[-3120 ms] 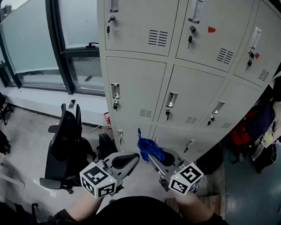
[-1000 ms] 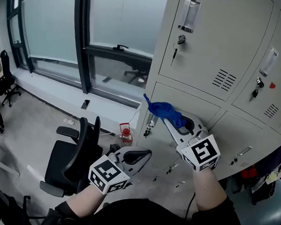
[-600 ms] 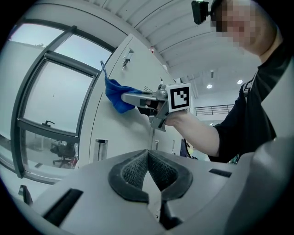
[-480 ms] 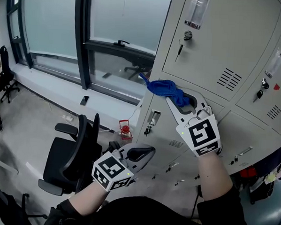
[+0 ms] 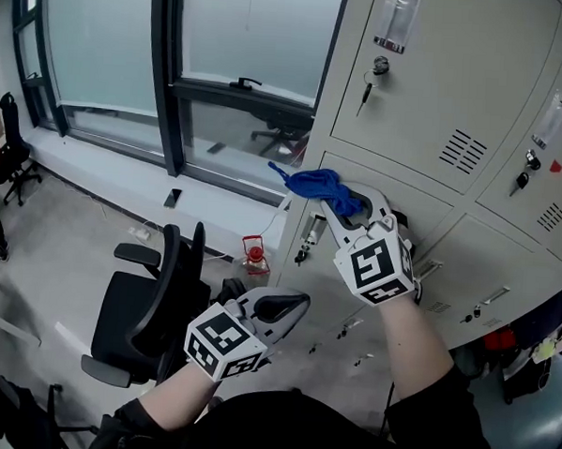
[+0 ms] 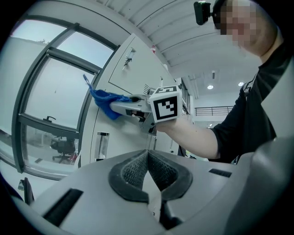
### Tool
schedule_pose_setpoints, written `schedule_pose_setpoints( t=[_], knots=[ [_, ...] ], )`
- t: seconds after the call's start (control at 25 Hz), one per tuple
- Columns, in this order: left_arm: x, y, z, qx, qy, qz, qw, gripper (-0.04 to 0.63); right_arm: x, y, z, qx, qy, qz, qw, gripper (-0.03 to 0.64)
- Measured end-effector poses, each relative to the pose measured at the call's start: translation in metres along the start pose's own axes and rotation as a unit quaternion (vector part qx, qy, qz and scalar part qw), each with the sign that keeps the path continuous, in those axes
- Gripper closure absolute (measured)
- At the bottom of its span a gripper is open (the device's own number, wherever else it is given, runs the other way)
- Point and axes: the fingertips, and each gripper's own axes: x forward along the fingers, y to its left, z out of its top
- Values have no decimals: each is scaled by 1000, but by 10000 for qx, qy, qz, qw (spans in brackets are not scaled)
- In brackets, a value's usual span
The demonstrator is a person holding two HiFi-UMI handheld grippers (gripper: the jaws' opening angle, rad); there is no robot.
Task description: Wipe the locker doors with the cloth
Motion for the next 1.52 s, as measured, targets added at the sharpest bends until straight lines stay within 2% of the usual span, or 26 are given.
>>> schedule_pose_setpoints(
  t=[0.2, 0.4, 0.72, 0.88, 1.08, 1.32, 1.52],
  knots=[
    [-5, 1, -8, -79, 86, 95, 9999, 588, 14, 46, -37, 256, 227, 476, 9983, 514],
    [-7, -1, -15, -125, 151, 182, 9996, 588, 17, 72, -53, 345, 243, 668, 9969, 514],
    [-8, -1, -25, -218, 261, 294, 9990, 588, 30, 122, -108, 695, 685, 1210, 9878, 514],
    [-7, -1, -28, -261, 292, 325, 9987, 588, 32, 131, -115, 809, 687, 1317, 9856, 514],
    [-4, -7, -25, -224, 269, 283, 9990, 588, 12, 99, -81, 768, 377, 1173, 9894, 514],
    [0, -13, -15, -100, 194, 183, 9996, 588, -26, 12, -14, 207, -127, 484, 9985, 514],
    [8, -17, -11, -62, 168, 80, 9998, 588, -43, -40, -3, -30, -137, 15, 9999, 514]
  ],
)
